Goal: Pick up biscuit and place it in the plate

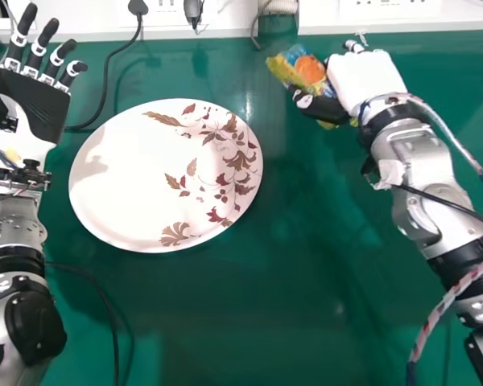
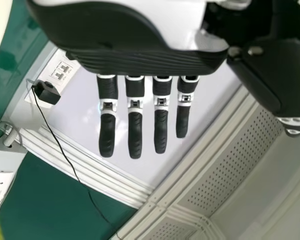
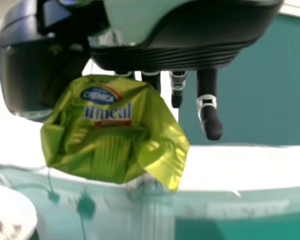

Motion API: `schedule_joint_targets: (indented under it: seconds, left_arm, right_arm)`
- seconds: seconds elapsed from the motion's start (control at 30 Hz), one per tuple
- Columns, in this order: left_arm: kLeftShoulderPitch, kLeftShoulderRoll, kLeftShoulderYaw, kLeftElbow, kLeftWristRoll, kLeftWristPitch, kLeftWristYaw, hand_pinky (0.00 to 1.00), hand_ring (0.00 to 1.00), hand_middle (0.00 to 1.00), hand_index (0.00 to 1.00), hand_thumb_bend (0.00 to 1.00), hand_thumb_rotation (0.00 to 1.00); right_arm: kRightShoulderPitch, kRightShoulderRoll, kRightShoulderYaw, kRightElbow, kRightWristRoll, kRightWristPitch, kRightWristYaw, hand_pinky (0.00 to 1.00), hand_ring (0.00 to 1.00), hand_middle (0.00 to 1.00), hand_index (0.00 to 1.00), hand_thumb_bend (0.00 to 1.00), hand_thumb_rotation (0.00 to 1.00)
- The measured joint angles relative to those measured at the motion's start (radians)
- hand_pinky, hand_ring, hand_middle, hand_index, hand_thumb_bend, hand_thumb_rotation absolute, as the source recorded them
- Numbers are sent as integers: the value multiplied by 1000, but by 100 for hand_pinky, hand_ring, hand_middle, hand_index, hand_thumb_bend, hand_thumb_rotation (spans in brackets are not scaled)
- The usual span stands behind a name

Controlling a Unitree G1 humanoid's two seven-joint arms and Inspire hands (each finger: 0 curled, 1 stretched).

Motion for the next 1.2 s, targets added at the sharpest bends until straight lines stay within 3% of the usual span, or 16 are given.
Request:
schedule_joint_targets:
  seconds: [0.17, 0.37, 0.57, 0.73, 0.77, 1.2]
  left_arm:
    - [-4, 16, -1, 23, 17, -4, -19, 48, 62, 72, 81, 95, 64]
    - [-13, 18, 0, 47, 18, -3, -24, 47, 61, 72, 79, 95, 59]
    - [-14, 18, -1, 52, 20, -7, -23, 49, 63, 72, 80, 94, 60]
    - [-15, 19, -1, 59, 20, -11, -26, 52, 63, 68, 82, 93, 52]
    - [-15, 19, -1, 60, 20, -11, -30, 52, 62, 68, 82, 94, 52]
    - [-16, 19, -3, 57, 21, -25, -22, 54, 61, 69, 82, 92, 58]
  right_arm:
    - [16, 13, -30, -37, 2, -6, -18, 17, 23, 47, 49, 52, 0]
    - [32, 60, -53, -44, 30, -63, -150, 18, 24, 47, 49, 52, 0]
    - [34, 92, -60, -41, 65, -136, -234, 17, 23, 47, 49, 52, 0]
    - [18, 94, -58, 10, 96, -255, -268, 17, 24, 47, 48, 52, 0]
    - [11, 94, -57, 23, 103, -279, -271, 17, 24, 43, 50, 51, 0]
    - [-112, 129, 2, 192, 106, -486, -325, 16, 23, 39, 50, 51, 0]
